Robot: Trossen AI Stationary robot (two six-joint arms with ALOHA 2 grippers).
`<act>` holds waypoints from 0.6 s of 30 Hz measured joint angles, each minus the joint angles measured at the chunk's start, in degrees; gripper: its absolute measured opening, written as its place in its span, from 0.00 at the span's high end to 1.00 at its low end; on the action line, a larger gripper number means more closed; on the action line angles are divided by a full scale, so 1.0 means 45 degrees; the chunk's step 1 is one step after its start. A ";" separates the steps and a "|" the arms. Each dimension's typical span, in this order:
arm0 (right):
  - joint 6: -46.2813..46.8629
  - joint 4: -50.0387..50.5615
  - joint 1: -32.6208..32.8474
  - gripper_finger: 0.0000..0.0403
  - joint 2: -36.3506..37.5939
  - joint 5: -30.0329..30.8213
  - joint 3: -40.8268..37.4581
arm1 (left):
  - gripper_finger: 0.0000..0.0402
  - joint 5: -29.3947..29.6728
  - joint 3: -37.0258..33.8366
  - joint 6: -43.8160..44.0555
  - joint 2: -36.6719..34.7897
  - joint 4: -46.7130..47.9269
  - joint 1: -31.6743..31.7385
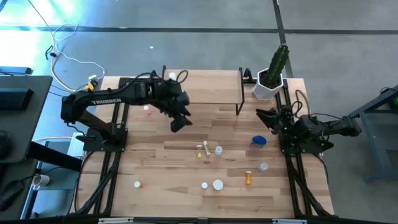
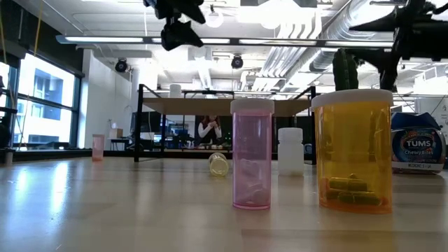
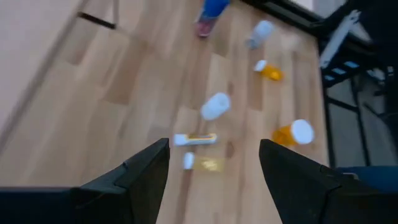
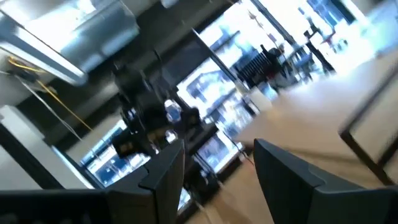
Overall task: Pick and place medicine bottles onto shelf by color
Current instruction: Put the blue bottle on the shelf
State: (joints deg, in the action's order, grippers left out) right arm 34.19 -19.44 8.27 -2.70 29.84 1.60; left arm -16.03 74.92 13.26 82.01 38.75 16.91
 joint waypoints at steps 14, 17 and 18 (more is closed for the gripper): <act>-0.1752 0.6596 0.0000 0.37 -0.0194 0.0037 0.4198 | 0.41 0.0357 -0.0161 0.2036 -0.0398 -0.0802 -0.0628; -0.0471 0.9843 0.0000 0.36 -0.0739 0.0037 0.5553 | 0.41 0.0364 -0.0166 0.2274 -0.0825 -0.0609 -0.0628; -0.0075 1.0798 0.0000 0.36 -0.0974 0.0013 0.5960 | 0.41 0.0255 -0.0166 0.2520 -0.1031 -0.0660 -0.0628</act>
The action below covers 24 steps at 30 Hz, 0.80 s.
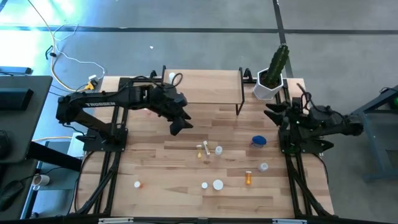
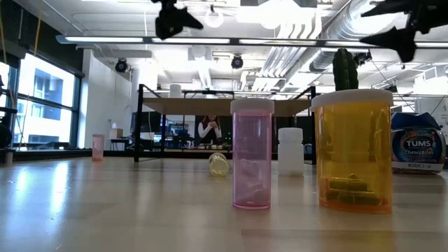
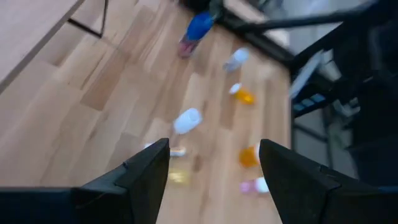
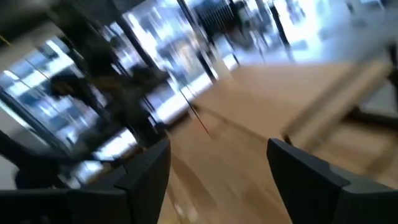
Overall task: Pick and place medicine bottles onto shelf by color
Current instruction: Put the blue bottle on the shelf
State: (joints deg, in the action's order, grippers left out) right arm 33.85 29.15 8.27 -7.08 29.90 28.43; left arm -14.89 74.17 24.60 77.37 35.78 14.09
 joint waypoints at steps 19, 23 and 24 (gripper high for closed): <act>0.1957 0.7278 0.0000 0.36 -0.5615 -0.3952 0.2963 | 0.41 0.2427 0.0005 0.0063 -0.2455 0.1265 -0.0593; 0.2053 0.7346 0.0000 0.36 -0.6665 -0.4562 0.2968 | 0.41 0.2465 0.0005 0.0054 -0.2455 0.1146 -0.0806; 0.2104 0.7382 0.0000 0.36 -0.6939 -0.4669 0.2968 | 0.41 0.2470 0.0005 0.0054 -0.2456 0.1131 -0.0845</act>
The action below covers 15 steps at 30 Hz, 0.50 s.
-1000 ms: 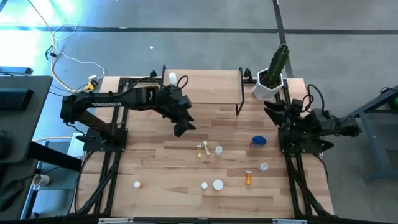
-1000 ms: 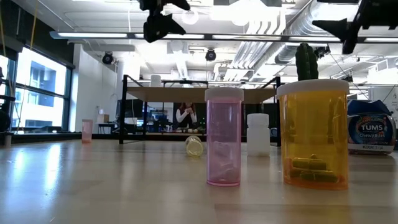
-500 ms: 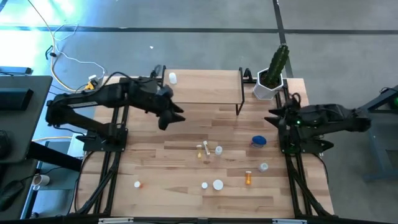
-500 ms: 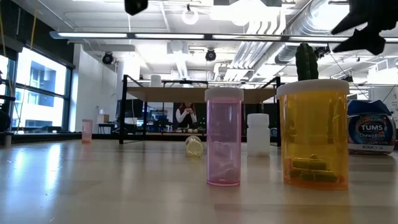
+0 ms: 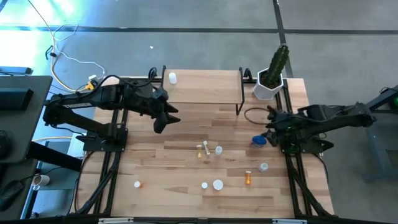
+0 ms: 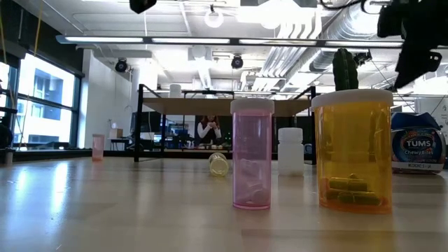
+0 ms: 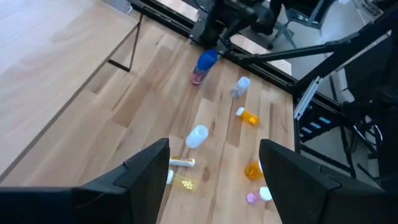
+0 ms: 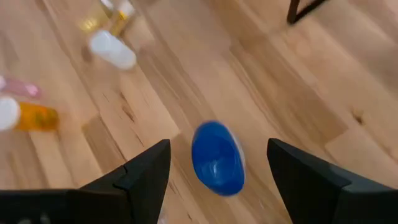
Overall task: Pick and place medicine bottles onto shelf by color
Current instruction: Put the blue bottle on the shelf
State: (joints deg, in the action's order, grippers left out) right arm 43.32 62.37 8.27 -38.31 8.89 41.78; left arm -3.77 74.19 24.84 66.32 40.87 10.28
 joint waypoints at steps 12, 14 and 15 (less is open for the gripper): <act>0.0382 -0.0009 0.0000 0.36 -0.2814 -0.1065 0.0000 | 0.41 0.0039 0.0000 0.0005 -0.0004 0.0008 -0.0306; 0.0377 -0.0014 0.0000 0.36 -0.3200 -0.1084 0.0000 | 0.41 0.0039 0.0000 0.0013 -0.0002 0.0013 -0.0311; 0.0374 -0.0010 0.0000 0.36 -0.3407 -0.1091 0.0003 | 0.41 0.0039 0.0000 0.0024 -0.0004 0.0010 -0.0311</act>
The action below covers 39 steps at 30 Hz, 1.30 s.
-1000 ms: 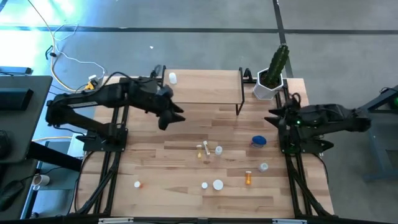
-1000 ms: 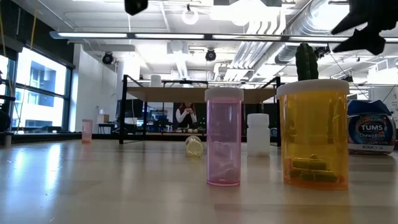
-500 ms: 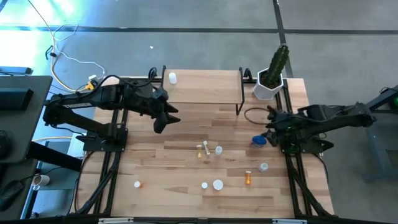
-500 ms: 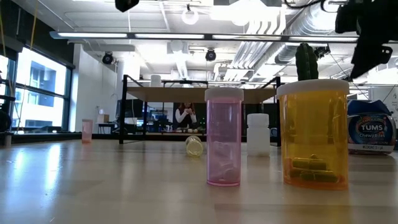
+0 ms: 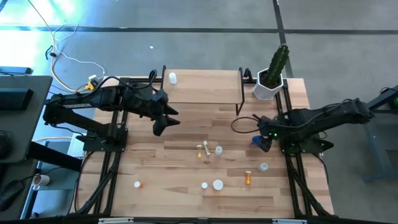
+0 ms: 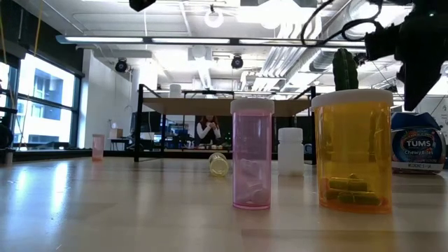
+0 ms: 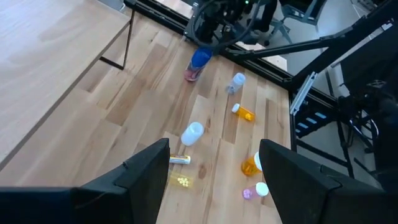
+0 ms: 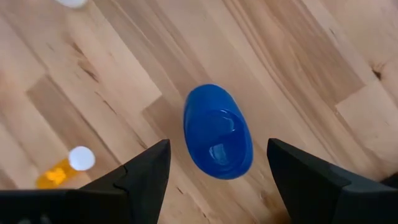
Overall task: Pick and place medicine bottles onto shelf by color
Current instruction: Put the blue bottle on the shelf
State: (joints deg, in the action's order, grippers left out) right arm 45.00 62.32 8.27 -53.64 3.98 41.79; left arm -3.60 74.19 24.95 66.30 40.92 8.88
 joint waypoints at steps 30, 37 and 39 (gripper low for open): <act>-0.0337 -0.0392 -0.0005 0.60 -0.3150 -0.0876 0.0747 | 0.41 0.0670 0.0000 -0.0356 0.0000 0.0678 0.0024; -0.0318 -0.0343 -0.0161 0.60 -0.3150 -0.0885 0.2319 | 0.41 0.0938 0.0000 -0.0634 0.0000 0.0679 0.0019; -0.0338 -0.0339 -0.0327 0.60 -0.3150 -0.0879 0.2907 | 0.41 0.1180 0.0000 -0.0870 0.0000 0.0748 0.0019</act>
State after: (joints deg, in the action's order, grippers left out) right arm 43.48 60.80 6.80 -67.81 0.03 54.87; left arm 1.72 74.19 21.03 66.30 44.28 8.97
